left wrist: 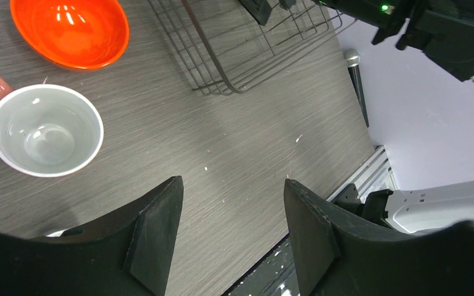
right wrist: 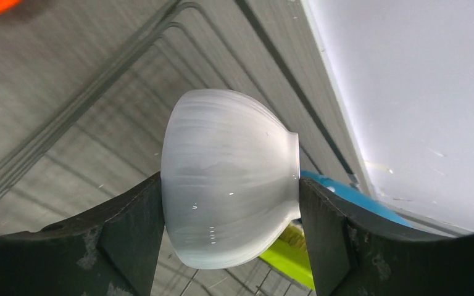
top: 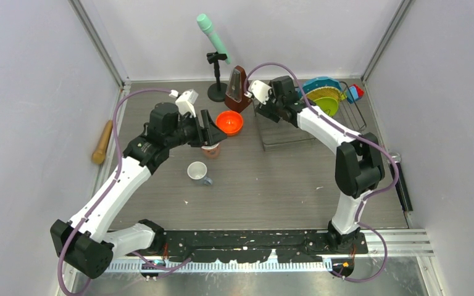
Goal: Load the mixed dishes into the dish rack
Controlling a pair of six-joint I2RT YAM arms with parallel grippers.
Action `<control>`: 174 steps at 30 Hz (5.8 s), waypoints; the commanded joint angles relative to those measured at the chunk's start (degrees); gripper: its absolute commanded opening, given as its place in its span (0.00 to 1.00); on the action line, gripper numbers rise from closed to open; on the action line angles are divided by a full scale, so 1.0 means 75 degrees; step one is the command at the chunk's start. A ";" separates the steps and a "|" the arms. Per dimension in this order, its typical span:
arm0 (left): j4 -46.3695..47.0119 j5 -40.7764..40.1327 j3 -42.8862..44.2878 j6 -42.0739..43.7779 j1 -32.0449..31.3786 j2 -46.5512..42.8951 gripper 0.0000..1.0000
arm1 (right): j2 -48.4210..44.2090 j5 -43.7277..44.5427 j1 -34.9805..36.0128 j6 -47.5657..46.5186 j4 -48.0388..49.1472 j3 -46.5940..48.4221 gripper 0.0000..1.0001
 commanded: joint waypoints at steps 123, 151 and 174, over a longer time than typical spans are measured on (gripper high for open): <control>0.2000 0.1610 0.1582 -0.1988 0.0534 0.1438 0.00 | -0.5197 -0.3910 0.0028 1.1140 0.1199 -0.1531 1.00; 0.2696 0.2135 0.1514 -0.2608 0.0531 0.1646 0.00 | -0.4657 -0.4816 0.0022 1.1608 0.1504 -0.1759 1.00; 0.3447 0.1989 0.1620 -0.2835 0.0519 0.2461 0.09 | -0.4513 -0.3995 -0.0024 1.1823 0.1908 -0.1943 0.02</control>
